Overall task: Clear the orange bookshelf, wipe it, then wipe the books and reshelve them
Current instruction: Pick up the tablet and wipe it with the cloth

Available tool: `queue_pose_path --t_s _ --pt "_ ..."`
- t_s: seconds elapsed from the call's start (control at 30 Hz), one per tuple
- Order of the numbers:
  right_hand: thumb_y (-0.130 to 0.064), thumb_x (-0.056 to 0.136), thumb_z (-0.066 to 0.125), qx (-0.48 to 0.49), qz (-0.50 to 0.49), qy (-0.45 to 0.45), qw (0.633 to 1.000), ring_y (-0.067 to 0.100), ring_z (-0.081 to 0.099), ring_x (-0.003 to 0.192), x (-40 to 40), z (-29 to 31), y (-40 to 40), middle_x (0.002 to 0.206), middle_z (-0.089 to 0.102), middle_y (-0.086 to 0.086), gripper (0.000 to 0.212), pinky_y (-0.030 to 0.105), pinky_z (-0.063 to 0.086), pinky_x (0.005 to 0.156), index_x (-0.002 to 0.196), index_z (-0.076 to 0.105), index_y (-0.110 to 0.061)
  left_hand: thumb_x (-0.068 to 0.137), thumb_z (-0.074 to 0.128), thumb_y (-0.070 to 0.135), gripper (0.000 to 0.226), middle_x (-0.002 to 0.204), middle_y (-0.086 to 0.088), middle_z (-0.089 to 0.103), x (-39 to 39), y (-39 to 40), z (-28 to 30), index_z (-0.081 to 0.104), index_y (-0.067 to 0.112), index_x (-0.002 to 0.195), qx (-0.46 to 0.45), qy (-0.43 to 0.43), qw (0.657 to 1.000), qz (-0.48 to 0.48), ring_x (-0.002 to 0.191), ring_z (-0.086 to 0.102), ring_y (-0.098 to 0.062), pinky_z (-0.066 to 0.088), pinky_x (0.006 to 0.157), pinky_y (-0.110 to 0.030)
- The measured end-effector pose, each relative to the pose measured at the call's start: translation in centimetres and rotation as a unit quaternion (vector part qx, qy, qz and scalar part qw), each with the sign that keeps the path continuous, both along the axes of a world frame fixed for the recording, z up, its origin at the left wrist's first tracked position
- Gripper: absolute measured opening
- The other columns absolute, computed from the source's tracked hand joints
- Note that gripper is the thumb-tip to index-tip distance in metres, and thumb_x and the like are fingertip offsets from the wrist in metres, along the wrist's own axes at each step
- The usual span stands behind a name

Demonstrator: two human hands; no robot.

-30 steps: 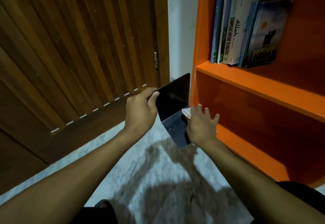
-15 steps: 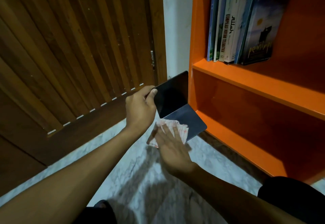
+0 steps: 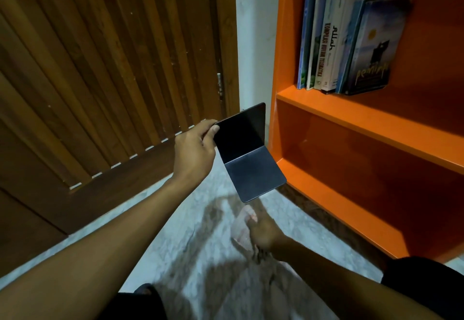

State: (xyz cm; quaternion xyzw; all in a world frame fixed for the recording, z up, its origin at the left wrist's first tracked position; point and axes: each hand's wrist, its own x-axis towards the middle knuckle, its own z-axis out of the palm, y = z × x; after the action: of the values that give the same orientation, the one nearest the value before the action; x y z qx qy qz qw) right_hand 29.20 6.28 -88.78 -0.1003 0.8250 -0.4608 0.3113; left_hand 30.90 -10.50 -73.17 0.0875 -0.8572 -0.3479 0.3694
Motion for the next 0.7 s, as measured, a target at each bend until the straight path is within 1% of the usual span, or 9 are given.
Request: queue_pose_path --t_s 0.07,0.1,0.17,0.23,0.3,0.5,0.57,0.63,0.7 --pt "-0.021 0.106 0.04 -0.08 -0.138 -0.144 0.977 0.026 0.066 0.079 -1.9 -0.6 1.2 0.101 0.069 0.016 0.036 0.023 0.05 0.055 0.131 0.054 0.001 0.102 0.054 0.015 0.023 0.101 0.007 0.071 0.4 -0.6 0.2 0.073 0.011 0.116 0.012 -0.007 1.0 -0.011 0.087 0.063 0.0 0.045 0.069 0.0" --pt "-0.021 0.106 0.04 -0.134 -0.202 -0.207 0.948 0.029 0.069 0.075 -2.8 -0.4 1.9 0.092 0.072 0.018 0.036 0.029 0.053 0.058 0.127 0.056 0.003 0.102 0.054 0.015 0.024 0.101 0.008 0.07 0.7 -1.0 0.3 0.072 0.011 0.116 0.015 -0.01 1.0 -0.014 0.088 0.063 0.002 0.044 0.07 0.001" --pt "-0.027 0.107 0.039 -0.24 -0.279 -0.289 0.884 0.039 0.071 0.087 -4.0 0.6 3.0 0.1 0.072 0.027 0.042 0.047 0.058 0.076 0.124 0.058 0.006 0.102 0.054 0.014 0.024 0.101 0.009 0.07 1.2 -1.6 0.5 0.072 0.011 0.117 0.021 -0.017 1.0 -0.016 0.089 0.063 0.007 0.044 0.071 0.001" --pt "-0.043 0.106 0.033 -0.299 -0.267 -0.361 0.842 0.05 0.061 0.11 -4.6 2.2 3.7 0.115 0.065 0.034 0.055 0.067 0.047 0.093 0.124 0.056 0.005 0.102 0.053 0.009 0.024 0.099 0.01 0.068 1.7 -1.9 0.6 0.072 0.007 0.116 0.035 -0.019 0.999 -0.027 0.088 0.061 0.017 0.044 0.069 0.002" --pt "-0.052 0.104 0.029 -0.344 -0.226 -0.408 0.815 0.057 0.051 0.121 -4.4 4.2 3.8 0.124 0.058 0.037 0.064 0.076 0.034 0.101 0.122 0.053 0.005 0.101 0.053 0.005 0.023 0.098 0.012 0.065 2.1 -2.0 0.6 0.071 0.006 0.116 0.042 -0.022 0.998 -0.034 0.088 0.057 0.024 0.043 0.068 0.003" --pt "-0.046 0.103 0.041 -0.406 -0.223 -0.4 0.791 0.054 0.06 0.11 -3.2 6.2 3.0 0.12 0.066 0.03 0.049 0.076 0.046 0.085 0.129 0.055 -0.007 0.103 0.052 0.013 0.028 0.118 0.002 0.07 2.4 -1.6 0.2 0.068 0.014 0.126 0.072 -0.033 0.997 -0.02 0.099 0.06 0.017 0.046 0.076 0.001" --pt "-0.045 0.103 0.042 -0.424 -0.216 -0.393 0.787 0.052 0.06 0.113 -3.2 6.2 2.8 0.121 0.066 0.028 0.047 0.076 0.045 0.088 0.131 0.055 -0.009 0.104 0.052 0.021 0.036 0.123 0.004 0.067 2.4 -1.2 0.3 0.058 0.017 0.139 0.087 -0.051 0.995 0.015 0.108 0.062 0.005 0.04 0.078 0.006" --pt "-0.043 0.102 0.044 -0.436 -0.217 -0.373 0.79 0.051 0.06 0.114 -2.9 6.6 2.4 0.127 0.064 0.025 0.045 0.075 0.046 0.088 0.132 0.054 -0.011 0.099 0.055 0.046 0.067 0.128 0.007 0.063 2.2 -0.6 0.0 0.032 0.022 0.156 0.13 -0.111 0.985 0.021 0.114 0.061 -0.006 0.037 0.089 0.001" --pt "-0.041 0.102 0.046 -0.438 -0.223 -0.33 0.805 0.048 0.061 0.114 -2.5 6.8 1.8 0.134 0.06 0.019 0.041 0.07 0.051 0.082 0.133 0.054 -0.015 0.079 0.061 0.075 0.109 0.153 -0.003 0.045 1.8 0.1 -0.3 0.008 0.025 0.16 0.214 -0.14 0.967 0.012 0.136 0.048 -0.023 0.038 0.112 -0.029"
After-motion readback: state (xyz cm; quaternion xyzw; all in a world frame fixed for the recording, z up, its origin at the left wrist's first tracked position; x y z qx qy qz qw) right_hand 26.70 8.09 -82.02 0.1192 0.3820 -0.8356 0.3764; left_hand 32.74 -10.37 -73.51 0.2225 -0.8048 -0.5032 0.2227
